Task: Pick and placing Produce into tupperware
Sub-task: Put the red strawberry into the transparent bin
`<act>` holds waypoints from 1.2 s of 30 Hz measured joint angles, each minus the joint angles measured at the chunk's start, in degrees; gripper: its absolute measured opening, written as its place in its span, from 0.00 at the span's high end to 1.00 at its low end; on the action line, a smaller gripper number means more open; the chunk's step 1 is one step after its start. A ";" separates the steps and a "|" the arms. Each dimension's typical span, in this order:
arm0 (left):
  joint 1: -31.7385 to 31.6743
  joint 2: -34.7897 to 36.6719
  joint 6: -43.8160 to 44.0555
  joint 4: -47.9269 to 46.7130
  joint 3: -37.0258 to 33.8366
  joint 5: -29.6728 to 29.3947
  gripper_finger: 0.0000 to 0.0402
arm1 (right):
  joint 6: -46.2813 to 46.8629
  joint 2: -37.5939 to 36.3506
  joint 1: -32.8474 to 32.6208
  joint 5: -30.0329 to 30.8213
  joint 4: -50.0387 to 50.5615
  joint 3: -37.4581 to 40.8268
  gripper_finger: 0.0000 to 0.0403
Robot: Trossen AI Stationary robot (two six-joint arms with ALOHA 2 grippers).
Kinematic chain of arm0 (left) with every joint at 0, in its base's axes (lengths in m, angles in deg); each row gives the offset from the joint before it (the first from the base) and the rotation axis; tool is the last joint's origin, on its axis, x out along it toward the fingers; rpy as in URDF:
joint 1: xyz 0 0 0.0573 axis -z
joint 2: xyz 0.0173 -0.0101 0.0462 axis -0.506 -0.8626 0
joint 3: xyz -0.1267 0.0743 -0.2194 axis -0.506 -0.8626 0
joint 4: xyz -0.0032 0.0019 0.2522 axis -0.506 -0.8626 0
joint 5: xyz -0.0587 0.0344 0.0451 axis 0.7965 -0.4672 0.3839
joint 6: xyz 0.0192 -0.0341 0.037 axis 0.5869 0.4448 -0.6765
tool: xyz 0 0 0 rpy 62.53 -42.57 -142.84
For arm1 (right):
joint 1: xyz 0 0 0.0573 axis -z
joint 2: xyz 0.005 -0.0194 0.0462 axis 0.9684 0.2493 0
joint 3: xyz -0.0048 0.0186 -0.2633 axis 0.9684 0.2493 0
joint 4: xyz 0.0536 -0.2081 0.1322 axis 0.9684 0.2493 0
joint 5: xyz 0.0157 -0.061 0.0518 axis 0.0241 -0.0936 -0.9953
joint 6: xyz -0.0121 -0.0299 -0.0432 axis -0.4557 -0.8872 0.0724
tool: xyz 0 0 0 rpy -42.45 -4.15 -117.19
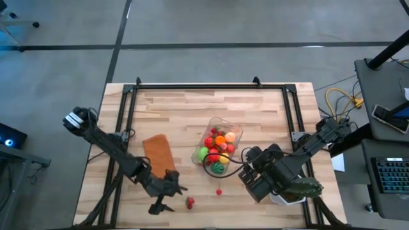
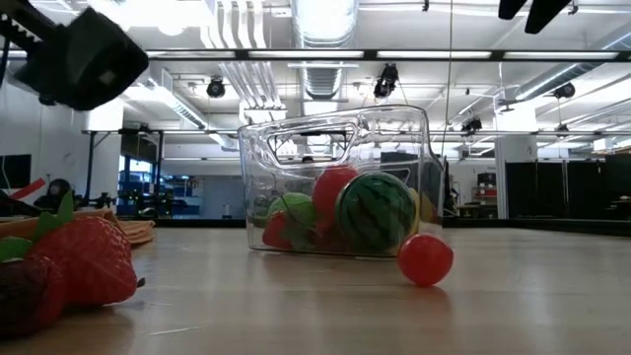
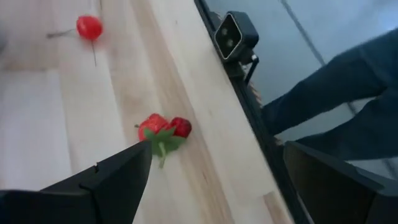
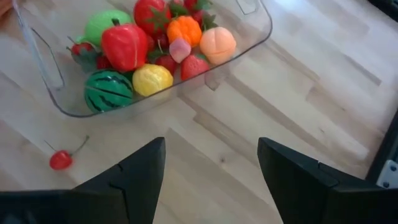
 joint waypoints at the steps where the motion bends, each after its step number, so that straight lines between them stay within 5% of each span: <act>1: 0.30 -0.33 -1.45 -0.21 0.40 -0.91 0.13 | 0.16 0.00 0.00 -0.14 0.00 0.23 0.38; 10: 0.78 -3.26 -7.72 -0.14 3.46 -11.56 0.13 | -5.77 -0.12 -0.14 2.81 0.06 0.61 0.39; 18: 1.11 -16.04 -7.15 -0.99 10.40 -12.73 0.13 | -6.37 -2.28 -2.06 3.27 0.09 4.18 0.39; 27: 1.08 -21.48 0.20 -14.11 18.07 -15.35 0.13 | 0.38 -6.06 -5.21 3.75 0.04 10.18 0.39; 36: 1.11 -22.09 0.36 -14.24 18.09 -15.32 0.30 | 3.73 -6.86 -6.43 3.86 -0.36 13.44 0.39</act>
